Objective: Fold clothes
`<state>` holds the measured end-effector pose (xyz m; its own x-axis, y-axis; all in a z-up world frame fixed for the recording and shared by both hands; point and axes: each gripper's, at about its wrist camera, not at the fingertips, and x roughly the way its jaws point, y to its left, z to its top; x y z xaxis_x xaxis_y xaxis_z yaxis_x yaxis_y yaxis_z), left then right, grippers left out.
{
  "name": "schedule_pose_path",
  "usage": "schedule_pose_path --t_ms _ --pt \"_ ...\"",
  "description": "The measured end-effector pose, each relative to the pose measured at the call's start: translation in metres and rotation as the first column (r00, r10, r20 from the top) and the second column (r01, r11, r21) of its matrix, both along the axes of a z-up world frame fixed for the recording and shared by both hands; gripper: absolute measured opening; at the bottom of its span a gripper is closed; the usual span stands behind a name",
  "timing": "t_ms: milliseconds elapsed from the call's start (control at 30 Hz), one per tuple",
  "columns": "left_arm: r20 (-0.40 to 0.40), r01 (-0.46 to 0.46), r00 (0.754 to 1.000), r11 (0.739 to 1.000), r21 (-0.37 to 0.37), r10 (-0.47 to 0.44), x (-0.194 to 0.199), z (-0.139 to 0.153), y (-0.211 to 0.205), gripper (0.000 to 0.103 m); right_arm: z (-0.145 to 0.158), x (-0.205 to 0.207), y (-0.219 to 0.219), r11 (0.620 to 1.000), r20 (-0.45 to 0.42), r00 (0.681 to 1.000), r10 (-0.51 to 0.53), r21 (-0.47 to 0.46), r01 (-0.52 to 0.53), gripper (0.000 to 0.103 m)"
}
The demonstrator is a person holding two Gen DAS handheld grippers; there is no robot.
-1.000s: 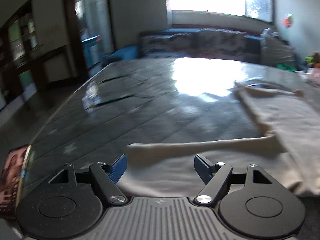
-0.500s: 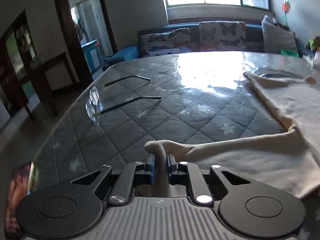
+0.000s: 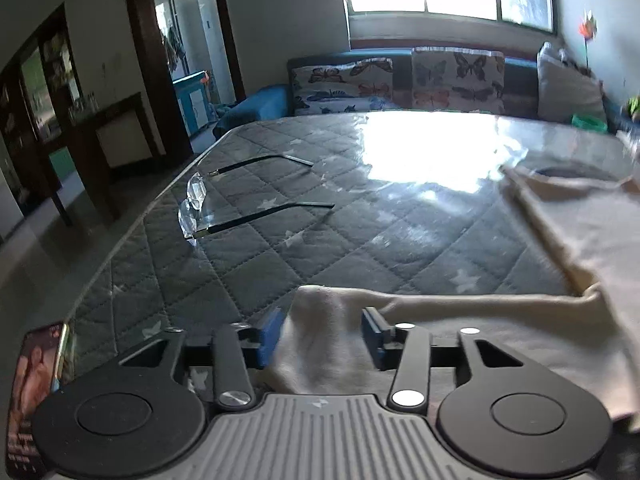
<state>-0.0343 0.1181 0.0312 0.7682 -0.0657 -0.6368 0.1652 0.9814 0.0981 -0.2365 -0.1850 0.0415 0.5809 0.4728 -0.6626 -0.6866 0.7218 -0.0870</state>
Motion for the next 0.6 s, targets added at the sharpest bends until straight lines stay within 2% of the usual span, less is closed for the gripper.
schedule_pose_path --t_ms 33,67,133,200,233,333,400,533,600 --pt "0.002 0.002 1.0 1.0 -0.02 -0.002 -0.004 0.004 -0.001 0.067 0.003 -0.001 -0.004 1.0 -0.002 1.0 -0.014 0.019 0.014 0.026" --pt "0.005 0.004 1.0 0.999 -0.039 -0.004 -0.008 0.009 -0.004 0.076 0.008 -0.002 -0.011 0.998 -0.007 0.999 -0.04 0.049 0.041 0.035" --pt "0.017 0.031 0.999 0.997 -0.069 -0.03 -0.019 0.016 -0.013 0.084 0.015 -0.002 -0.027 0.988 -0.004 0.993 -0.12 0.097 0.12 0.048" --pt "0.023 0.061 0.998 0.994 -0.093 -0.059 -0.029 0.023 -0.026 0.095 0.02 0.001 -0.045 0.969 0.001 0.977 -0.213 0.127 0.211 0.05" --pt "0.024 0.076 0.997 0.991 -0.11 -0.074 -0.034 0.025 -0.032 0.097 0.021 0.004 -0.053 0.954 -0.003 0.963 -0.27 0.136 0.268 0.057" --pt "-0.01 0.115 0.993 0.979 -0.166 -0.118 -0.042 0.027 -0.055 0.102 0.02 0.014 -0.076 0.894 -0.026 0.904 -0.426 0.145 0.425 0.063" --pt "-0.035 0.128 0.99 0.975 -0.181 -0.137 -0.047 0.025 -0.071 0.103 0.016 0.02 -0.087 0.847 -0.043 0.857 -0.514 0.134 0.515 0.074" --pt "-0.107 0.138 0.981 0.969 -0.204 -0.162 -0.051 0.018 -0.101 0.103 0.007 0.025 -0.102 0.78 -0.072 0.79 -0.609 0.124 0.613 0.086" --pt "-0.142 0.133 0.976 0.966 -0.22 -0.167 -0.052 0.013 -0.112 0.103 0.001 0.026 -0.107 0.746 -0.091 0.755 -0.65 0.117 0.656 0.087"
